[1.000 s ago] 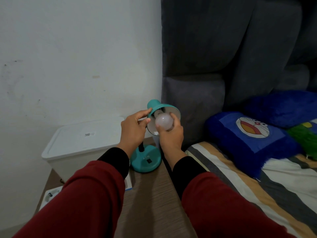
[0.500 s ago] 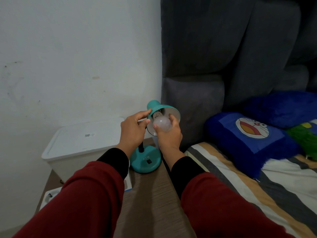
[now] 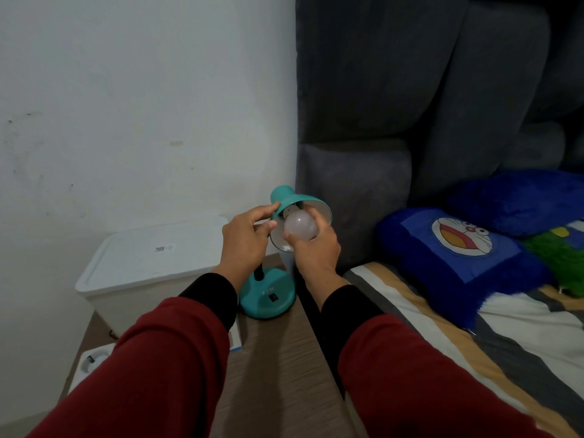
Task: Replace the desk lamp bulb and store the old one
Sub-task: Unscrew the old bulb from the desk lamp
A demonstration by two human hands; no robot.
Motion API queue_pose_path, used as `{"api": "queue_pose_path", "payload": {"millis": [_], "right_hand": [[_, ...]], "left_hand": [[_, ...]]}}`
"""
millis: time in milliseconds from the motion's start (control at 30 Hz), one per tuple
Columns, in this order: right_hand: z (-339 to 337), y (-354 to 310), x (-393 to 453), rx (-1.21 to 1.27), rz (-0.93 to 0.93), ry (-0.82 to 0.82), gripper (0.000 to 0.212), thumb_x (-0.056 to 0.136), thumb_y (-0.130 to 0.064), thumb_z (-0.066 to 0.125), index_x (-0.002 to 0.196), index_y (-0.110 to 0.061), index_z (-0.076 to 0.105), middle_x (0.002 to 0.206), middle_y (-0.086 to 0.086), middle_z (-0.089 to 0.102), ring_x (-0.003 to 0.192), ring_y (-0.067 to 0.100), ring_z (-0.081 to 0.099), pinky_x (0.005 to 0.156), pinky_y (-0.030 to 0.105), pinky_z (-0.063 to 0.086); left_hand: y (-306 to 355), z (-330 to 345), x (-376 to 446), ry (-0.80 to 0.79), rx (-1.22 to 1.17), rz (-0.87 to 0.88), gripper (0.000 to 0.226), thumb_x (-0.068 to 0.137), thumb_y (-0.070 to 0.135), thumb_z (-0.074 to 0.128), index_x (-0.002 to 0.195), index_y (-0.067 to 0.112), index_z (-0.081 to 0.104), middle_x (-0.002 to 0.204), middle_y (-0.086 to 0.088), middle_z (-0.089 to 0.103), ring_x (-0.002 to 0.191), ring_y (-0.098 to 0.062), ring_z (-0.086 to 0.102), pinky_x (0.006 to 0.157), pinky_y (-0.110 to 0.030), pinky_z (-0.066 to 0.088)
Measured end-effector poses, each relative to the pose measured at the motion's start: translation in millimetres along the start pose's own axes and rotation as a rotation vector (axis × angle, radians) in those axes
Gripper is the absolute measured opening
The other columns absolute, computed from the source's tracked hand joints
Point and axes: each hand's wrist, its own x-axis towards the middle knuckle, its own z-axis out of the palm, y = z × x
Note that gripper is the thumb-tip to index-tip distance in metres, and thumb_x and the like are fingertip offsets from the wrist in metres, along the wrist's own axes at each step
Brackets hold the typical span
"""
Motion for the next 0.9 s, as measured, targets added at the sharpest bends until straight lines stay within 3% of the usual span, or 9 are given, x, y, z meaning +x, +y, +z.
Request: {"api": "queue_pose_path", "payload": {"millis": [100, 200, 333, 400, 500, 667, 833, 900], "right_hand": [[0.6, 0.4, -2.4, -0.020, -0.046, 0.011, 0.064, 0.075, -0.013, 0.075, 0.132, -0.030, 0.052, 0.131, 0.007, 0.052, 0.122, 0.023, 0.051, 0.101, 0.028, 0.040], [3.3, 0.5, -3.8, -0.057, -0.097, 0.035, 0.063, 0.075, -0.008, 0.074, 0.132, -0.028, 0.053, 0.132, 0.006, 0.049, 0.123, 0.021, 0.049, 0.105, 0.026, 0.038], [6.3, 1.9, -4.6, -0.054, -0.157, 0.024, 0.053, 0.078, 0.006, 0.063, 0.123, -0.022, 0.062, 0.133, 0.007, 0.039, 0.124, 0.019, 0.045, 0.092, 0.004, 0.026], [6.8, 2.2, -6.6, 0.012, -0.119, -0.010, 0.043, 0.079, -0.003, 0.067, 0.117, -0.022, 0.066, 0.138, 0.006, 0.035, 0.128, 0.017, 0.040, 0.095, 0.005, 0.023], [5.4, 3.7, -8.4, 0.032, -0.107, -0.013, 0.040, 0.080, -0.018, 0.071, 0.119, -0.025, 0.065, 0.137, 0.006, 0.043, 0.126, 0.016, 0.043, 0.093, 0.005, 0.023], [0.0, 1.5, -11.1, -0.009, -0.048, -0.017, 0.074, 0.079, -0.018, 0.072, 0.143, -0.025, 0.035, 0.138, 0.009, 0.042, 0.128, 0.022, 0.044, 0.105, 0.027, 0.034], [-8.3, 2.2, -13.2, -0.108, -0.003, -0.104, 0.077, 0.079, -0.024, 0.072, 0.145, -0.018, 0.033, 0.142, 0.010, 0.035, 0.129, 0.023, 0.041, 0.106, 0.023, 0.029], [-11.9, 2.2, -14.5, -0.137, 0.006, -0.142, 0.077, 0.080, -0.024, 0.072, 0.145, -0.015, 0.033, 0.142, 0.010, 0.033, 0.130, 0.022, 0.039, 0.106, 0.020, 0.027]], "left_hand": [[-0.1, -0.1, -0.5, 0.006, 0.003, 0.001, 0.035, 0.090, 0.011, 0.059, 0.122, 0.025, 0.063, 0.123, 0.002, 0.066, 0.101, -0.002, 0.056, 0.082, 0.002, 0.030], [0.2, -0.4, 0.2, 0.002, -0.008, -0.001, 0.035, 0.090, 0.011, 0.059, 0.122, 0.025, 0.063, 0.123, 0.002, 0.066, 0.111, -0.009, 0.060, 0.090, -0.005, 0.034], [0.0, 0.1, 1.8, 0.004, -0.007, -0.005, 0.035, 0.091, 0.011, 0.058, 0.123, 0.024, 0.063, 0.124, 0.002, 0.066, 0.112, -0.011, 0.061, 0.087, -0.003, 0.034], [-0.6, 0.0, 2.2, 0.007, -0.006, 0.005, 0.035, 0.091, 0.010, 0.058, 0.122, 0.023, 0.063, 0.124, 0.001, 0.066, 0.111, -0.012, 0.061, 0.083, 0.001, 0.031], [-0.4, 0.0, 1.6, 0.002, -0.009, 0.008, 0.035, 0.091, 0.010, 0.058, 0.123, 0.023, 0.063, 0.125, 0.001, 0.065, 0.111, -0.009, 0.059, 0.083, 0.003, 0.028], [1.2, 0.1, 0.7, 0.010, -0.002, -0.006, 0.035, 0.091, 0.013, 0.058, 0.124, 0.026, 0.061, 0.126, 0.003, 0.064, 0.107, -0.002, 0.056, 0.090, -0.007, 0.034], [2.5, -2.6, -3.5, -0.007, 0.044, 0.006, 0.037, 0.092, 0.015, 0.057, 0.126, 0.028, 0.059, 0.125, -0.001, 0.065, 0.112, -0.011, 0.061, 0.086, 0.000, 0.028], [4.2, -4.3, -5.6, -0.029, 0.083, 0.009, 0.039, 0.093, 0.015, 0.055, 0.129, 0.029, 0.056, 0.128, -0.002, 0.063, 0.117, -0.013, 0.059, 0.091, -0.003, 0.027]]}}
